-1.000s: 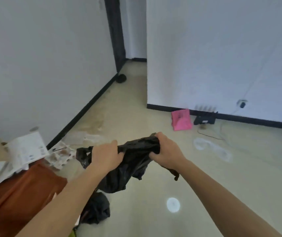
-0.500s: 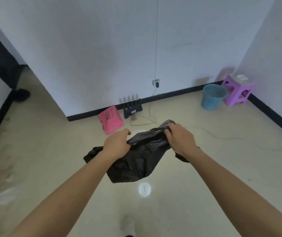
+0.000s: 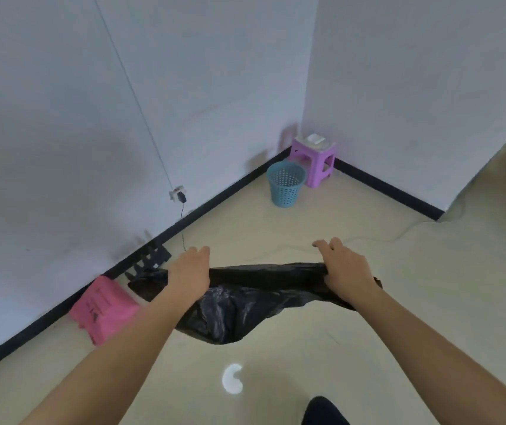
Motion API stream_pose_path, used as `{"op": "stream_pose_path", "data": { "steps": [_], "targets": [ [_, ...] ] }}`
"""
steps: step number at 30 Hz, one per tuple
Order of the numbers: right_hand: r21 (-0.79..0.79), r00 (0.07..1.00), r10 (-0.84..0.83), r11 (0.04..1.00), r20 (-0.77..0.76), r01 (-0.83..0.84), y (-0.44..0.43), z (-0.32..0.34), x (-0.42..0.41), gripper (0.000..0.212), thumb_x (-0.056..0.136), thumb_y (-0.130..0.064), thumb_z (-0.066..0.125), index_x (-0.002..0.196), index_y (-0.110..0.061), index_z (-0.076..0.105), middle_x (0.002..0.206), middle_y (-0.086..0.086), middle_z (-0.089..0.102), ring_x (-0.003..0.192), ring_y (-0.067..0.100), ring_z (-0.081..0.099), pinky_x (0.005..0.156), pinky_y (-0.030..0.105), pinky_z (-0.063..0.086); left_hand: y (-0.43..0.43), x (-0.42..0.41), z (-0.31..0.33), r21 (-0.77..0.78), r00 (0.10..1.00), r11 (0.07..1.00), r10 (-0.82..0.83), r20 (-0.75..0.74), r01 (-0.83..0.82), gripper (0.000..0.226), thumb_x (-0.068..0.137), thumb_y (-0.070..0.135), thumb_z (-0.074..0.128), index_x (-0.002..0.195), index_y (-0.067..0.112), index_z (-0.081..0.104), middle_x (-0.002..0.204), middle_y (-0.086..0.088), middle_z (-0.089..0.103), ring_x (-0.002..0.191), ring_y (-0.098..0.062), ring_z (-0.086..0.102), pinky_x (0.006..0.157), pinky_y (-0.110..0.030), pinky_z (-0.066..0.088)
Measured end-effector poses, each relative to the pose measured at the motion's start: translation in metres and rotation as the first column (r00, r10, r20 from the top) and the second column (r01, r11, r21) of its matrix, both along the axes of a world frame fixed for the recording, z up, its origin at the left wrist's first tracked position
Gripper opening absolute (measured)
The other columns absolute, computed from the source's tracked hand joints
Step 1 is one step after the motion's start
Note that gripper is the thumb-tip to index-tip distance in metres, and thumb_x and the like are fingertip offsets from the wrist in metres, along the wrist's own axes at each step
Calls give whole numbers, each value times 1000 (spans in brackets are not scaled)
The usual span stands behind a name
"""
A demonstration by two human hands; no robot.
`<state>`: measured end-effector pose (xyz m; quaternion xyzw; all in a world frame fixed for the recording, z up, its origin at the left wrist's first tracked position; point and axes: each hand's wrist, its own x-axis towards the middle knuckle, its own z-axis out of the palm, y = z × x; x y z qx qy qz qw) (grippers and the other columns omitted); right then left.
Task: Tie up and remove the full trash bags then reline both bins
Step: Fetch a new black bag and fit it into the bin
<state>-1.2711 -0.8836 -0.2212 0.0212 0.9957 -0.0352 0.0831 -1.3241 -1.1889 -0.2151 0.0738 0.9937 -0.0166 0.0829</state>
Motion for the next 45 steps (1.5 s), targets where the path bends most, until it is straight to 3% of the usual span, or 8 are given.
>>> {"op": "stream_pose_path", "data": {
  "steps": [4,12,17,24,29,33,37,45],
  "targets": [
    [-42,962,-266,962,60,268,59,-21,-78,36,92,-19,54,127,-20,49,120,7,57,101,28,61,75,35,46,57,-100,-15,89,998,996,-15,-68,21,50,91,10,63,136,20,44,119,-5,59,98,-20,63,83,-30,52],
    [-122,913,-407,904,39,409,166,-7,-265,17,99,-22,44,114,-16,47,94,7,60,79,25,56,66,34,42,160,-289,-4,-240,995,969,-79,-55,64,24,100,36,48,113,19,59,96,1,67,84,-17,66,72,-28,49],
    [-313,920,-387,883,-62,350,197,15,-380,29,92,-33,53,116,-17,49,99,5,58,83,26,58,71,36,49,194,-391,4,34,999,999,14,36,-15,44,100,53,37,113,16,55,101,-3,64,90,-20,63,84,-35,52],
    [-350,971,-231,916,-65,195,198,-13,-527,86,78,-1,69,150,-21,27,133,16,41,108,37,57,86,44,52,219,-540,-47,289,900,954,-58,432,-77,67,69,42,83,119,24,42,113,1,57,103,-19,58,91,-33,52],
    [-353,978,-205,918,-34,180,209,-58,-643,80,85,-1,62,154,-22,26,137,11,45,116,33,54,96,43,49,246,-673,-101,224,900,974,-127,416,34,39,79,59,55,104,29,56,101,7,65,91,-15,60,82,-34,51],
    [-386,924,-381,847,34,364,209,-82,-728,78,82,3,59,152,-18,31,138,13,51,122,34,52,101,41,43,260,-773,-137,357,879,928,-79,469,-107,20,91,35,52,104,21,59,89,3,64,81,-13,61,70,-29,52],
    [-380,893,-450,821,28,426,214,-102,-795,70,78,4,60,143,-18,47,127,11,53,113,34,55,94,39,47,277,-843,-154,479,876,838,-4,482,-260,21,98,23,48,113,9,55,86,0,57,73,-11,54,53,-17,33],
    [-473,832,-550,715,72,514,234,-204,-874,80,85,5,49,153,-30,31,138,7,38,106,32,54,89,42,51,320,-912,-260,671,887,667,-32,461,-324,27,91,11,50,118,17,48,95,3,64,81,-10,63,54,-13,43]
  ]
}}
